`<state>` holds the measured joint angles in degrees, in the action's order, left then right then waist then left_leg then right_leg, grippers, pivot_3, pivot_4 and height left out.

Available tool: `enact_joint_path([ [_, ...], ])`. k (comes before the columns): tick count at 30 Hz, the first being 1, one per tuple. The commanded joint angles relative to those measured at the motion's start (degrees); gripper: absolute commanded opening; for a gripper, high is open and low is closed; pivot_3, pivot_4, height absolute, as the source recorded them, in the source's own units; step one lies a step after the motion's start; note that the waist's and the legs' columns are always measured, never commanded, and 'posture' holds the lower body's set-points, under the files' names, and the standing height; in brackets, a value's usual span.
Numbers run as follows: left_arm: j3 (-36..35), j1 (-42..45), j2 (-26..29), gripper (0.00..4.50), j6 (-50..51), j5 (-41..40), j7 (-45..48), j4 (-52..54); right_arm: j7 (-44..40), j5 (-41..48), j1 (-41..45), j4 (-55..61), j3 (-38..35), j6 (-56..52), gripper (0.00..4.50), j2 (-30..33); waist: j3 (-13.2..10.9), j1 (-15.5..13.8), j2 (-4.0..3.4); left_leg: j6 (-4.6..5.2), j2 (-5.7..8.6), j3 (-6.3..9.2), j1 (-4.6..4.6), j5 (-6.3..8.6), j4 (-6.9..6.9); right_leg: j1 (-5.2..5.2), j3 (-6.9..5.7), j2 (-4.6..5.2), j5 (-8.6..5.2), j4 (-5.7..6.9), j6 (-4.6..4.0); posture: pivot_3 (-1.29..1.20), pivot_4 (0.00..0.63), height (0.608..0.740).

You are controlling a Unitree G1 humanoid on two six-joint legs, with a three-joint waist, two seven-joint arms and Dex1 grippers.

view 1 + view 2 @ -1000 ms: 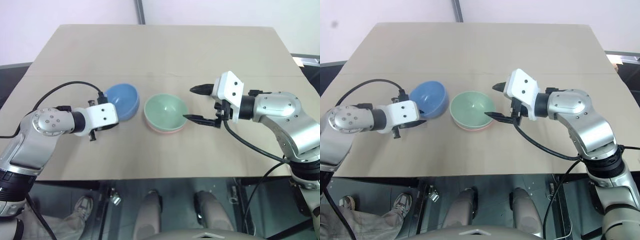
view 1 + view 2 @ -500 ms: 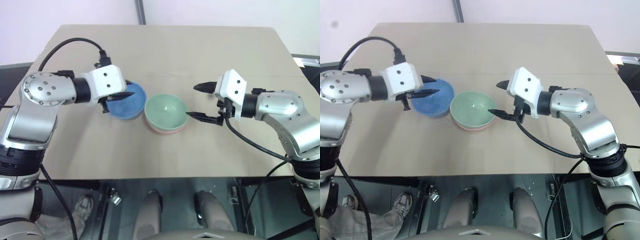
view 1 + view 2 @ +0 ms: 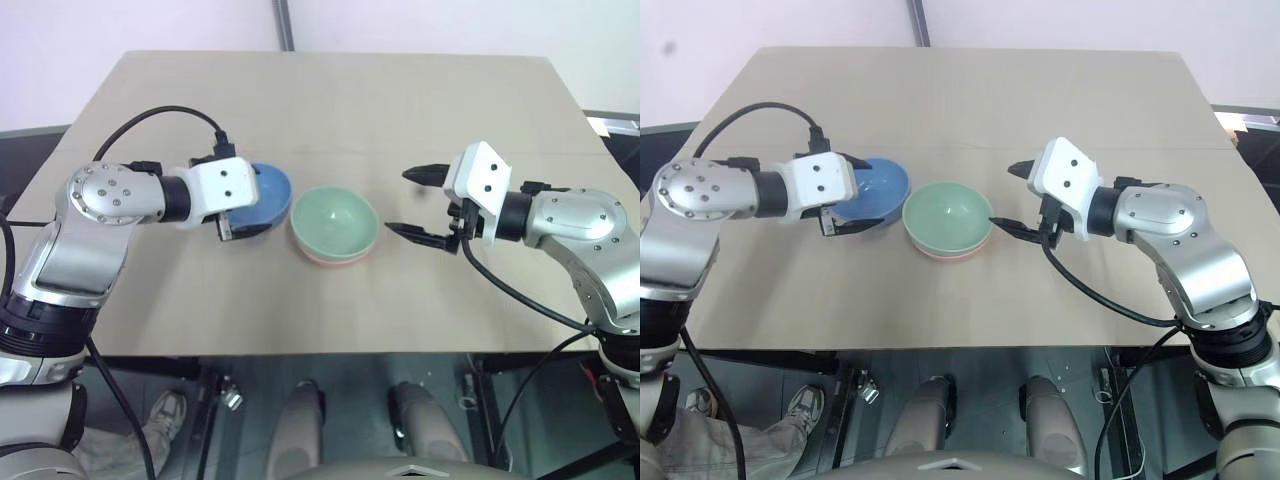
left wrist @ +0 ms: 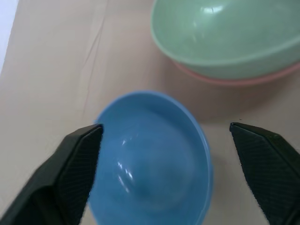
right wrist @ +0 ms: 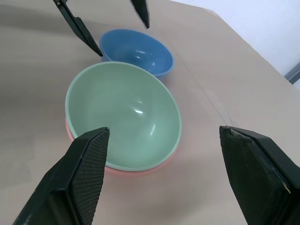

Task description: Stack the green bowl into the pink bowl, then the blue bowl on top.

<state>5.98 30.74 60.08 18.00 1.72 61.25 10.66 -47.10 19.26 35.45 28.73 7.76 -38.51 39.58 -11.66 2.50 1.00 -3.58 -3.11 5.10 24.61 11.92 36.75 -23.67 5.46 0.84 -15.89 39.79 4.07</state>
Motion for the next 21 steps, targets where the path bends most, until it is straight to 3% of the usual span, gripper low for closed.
enact_joint_path([
  [1,0.8,-1.0,1.2,4.48,1.3,3.0,-0.4,2.2,-0.2,0.8,0.8,1.6,-2.1,0.7,4.1,0.7,0.0,0.0,0.0,0.0,0.0,0.01,0.0,0.0,0.0,0.0,0.0,-0.01,0.0,0.01,0.0,0.0,0.15,0.74],
  [12,4.5,-1.6,-0.6,4.48,3.7,8.5,-1.6,1.6,-1.9,6.6,-0.5,4.2,-3.2,-2.0,4.1,1.3,0.0,0.0,0.0,0.0,0.0,0.01,0.01,0.0,0.02,0.0,0.0,0.0,0.0,0.01,0.0,0.0,0.15,0.74],
  [15,5.3,-1.6,-0.6,3.75,2.2,9.9,-1.6,0.3,-0.9,7.8,-0.4,4.4,-3.6,-4.4,4.1,1.4,0.0,0.0,0.0,0.0,0.0,0.01,0.0,0.0,0.02,0.0,0.0,0.0,0.0,0.02,0.0,0.0,0.15,0.74],
  [21,6.7,-0.9,-1.9,0.96,-0.4,12.0,-1.8,-2.5,-0.3,8.0,0.3,4.6,-3.5,-5.1,4.1,1.8,0.0,0.0,0.0,0.0,0.0,0.01,0.01,0.0,0.02,0.0,0.0,0.0,0.0,0.01,0.0,0.0,0.15,0.74],
])
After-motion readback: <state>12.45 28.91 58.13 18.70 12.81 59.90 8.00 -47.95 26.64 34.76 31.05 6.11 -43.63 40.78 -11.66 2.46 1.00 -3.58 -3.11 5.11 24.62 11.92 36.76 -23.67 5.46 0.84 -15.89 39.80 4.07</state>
